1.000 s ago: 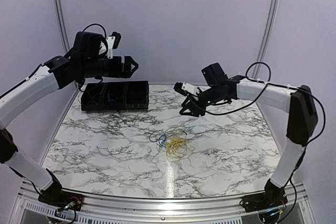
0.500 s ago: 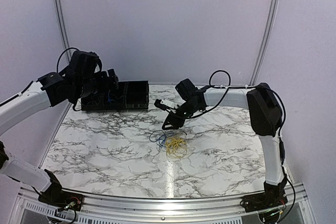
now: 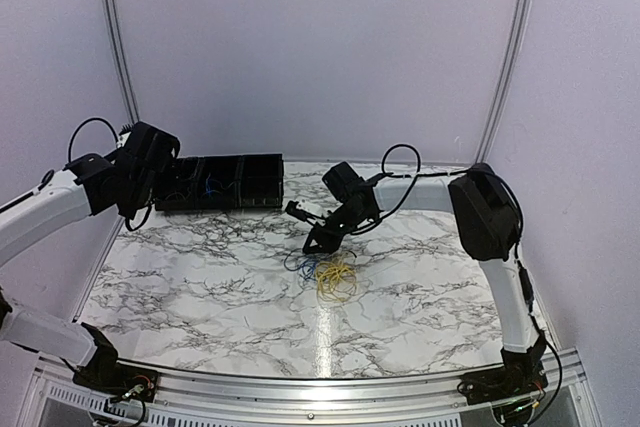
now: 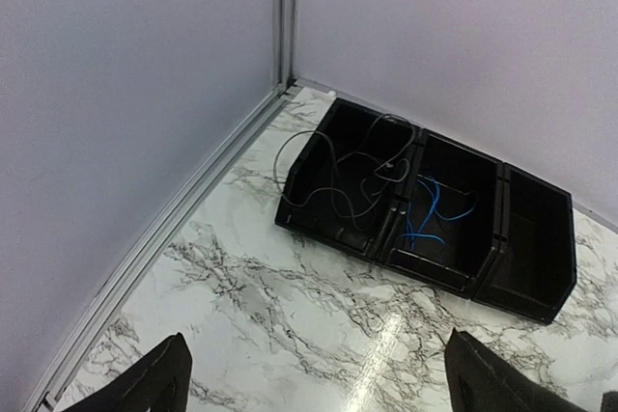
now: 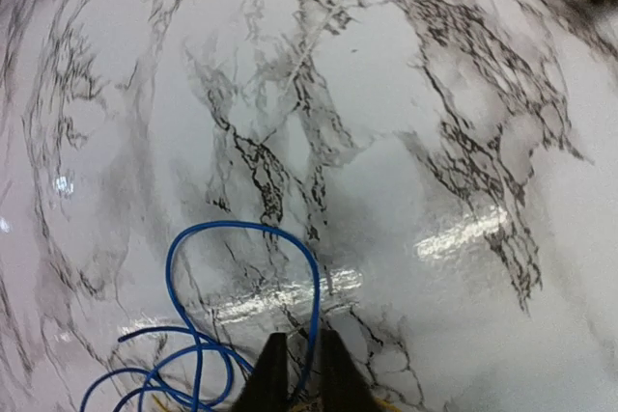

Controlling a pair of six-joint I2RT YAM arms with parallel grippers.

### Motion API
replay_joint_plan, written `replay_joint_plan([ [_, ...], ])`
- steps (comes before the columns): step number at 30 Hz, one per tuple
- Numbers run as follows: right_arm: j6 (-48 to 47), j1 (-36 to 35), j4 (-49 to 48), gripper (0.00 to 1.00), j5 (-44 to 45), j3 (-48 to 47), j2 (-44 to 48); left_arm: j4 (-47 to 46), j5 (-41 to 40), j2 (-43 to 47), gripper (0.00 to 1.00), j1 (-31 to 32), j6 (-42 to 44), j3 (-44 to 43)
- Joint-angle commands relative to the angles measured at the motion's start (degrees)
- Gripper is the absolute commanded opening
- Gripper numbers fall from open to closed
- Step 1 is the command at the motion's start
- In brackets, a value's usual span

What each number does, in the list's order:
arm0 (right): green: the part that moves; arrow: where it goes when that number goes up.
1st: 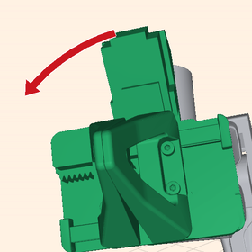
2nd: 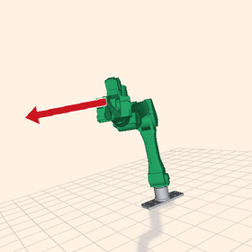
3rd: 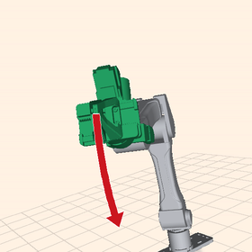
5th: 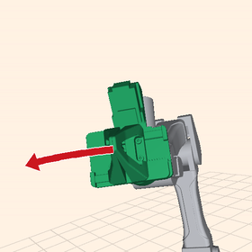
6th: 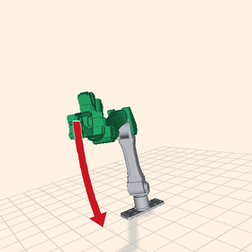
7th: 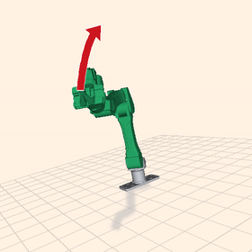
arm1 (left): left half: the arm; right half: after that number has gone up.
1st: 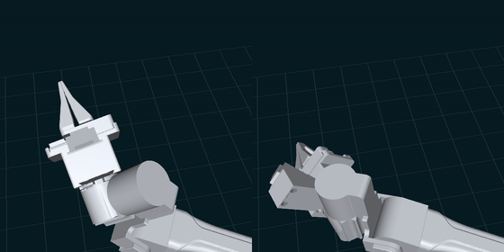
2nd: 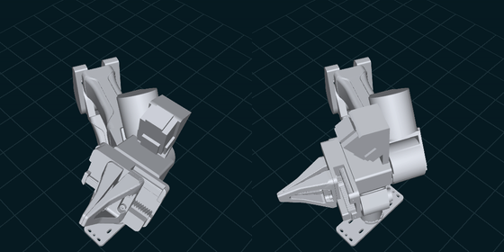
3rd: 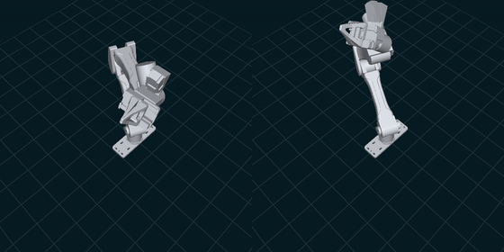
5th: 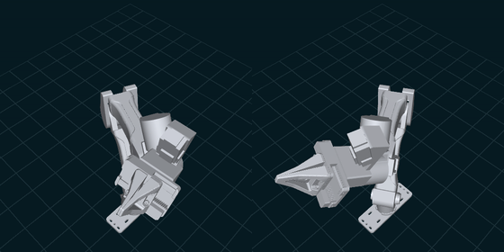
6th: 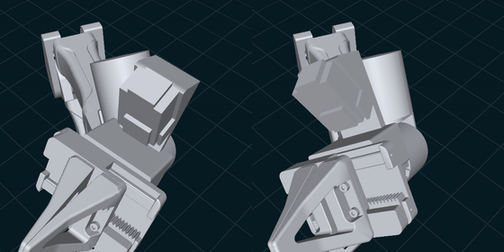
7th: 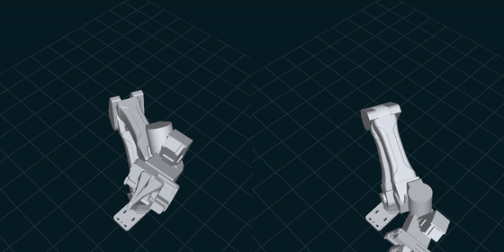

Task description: Untangle the cables

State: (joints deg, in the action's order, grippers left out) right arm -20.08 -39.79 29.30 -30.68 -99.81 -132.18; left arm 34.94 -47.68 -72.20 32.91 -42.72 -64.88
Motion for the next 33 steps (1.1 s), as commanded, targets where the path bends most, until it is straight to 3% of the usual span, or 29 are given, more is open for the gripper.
replay_joint_plan([
  [1, 1.26, -0.83, -1.16, 0.00, 0.27, -4.23, -1.33, -12.92, 9.08, 3.10, 0.92, -0.14, 11.41, 1.77],
  [6, 0.68, -0.85, -1.02, 0.00, -0.69, -6.55, 5.20, -18.08, 26.05, 2.51, 0.76, 0.61, 24.05, 3.46],
  [9, 2.13, -0.82, -0.03, 0.00, -2.57, -7.01, 10.65, -22.92, 35.94, 3.89, 0.67, 0.67, 26.03, 6.64],
  [14, 4.95, -0.89, 1.01, 0.00, -4.30, -7.70, 17.35, -42.38, 54.00, 6.76, 0.65, 1.27, 24.12, 14.78],
  [24, 4.30, -0.87, 2.80, 0.00, -2.56, -8.93, 21.58, -51.24, 62.37, -5.35, 0.66, 6.06, 23.34, 9.00],
  [30, 4.27, -0.82, 2.67, 0.00, -1.95, -8.01, 24.36, -59.45, 63.32, -12.32, 0.61, 6.78, 19.44, 6.76],
  [33, 4.38, -0.82, 3.09, 0.00, -2.11, -8.26, 25.93, -60.61, 60.22, -16.14, 0.52, 7.00, 16.83, 5.00],
])
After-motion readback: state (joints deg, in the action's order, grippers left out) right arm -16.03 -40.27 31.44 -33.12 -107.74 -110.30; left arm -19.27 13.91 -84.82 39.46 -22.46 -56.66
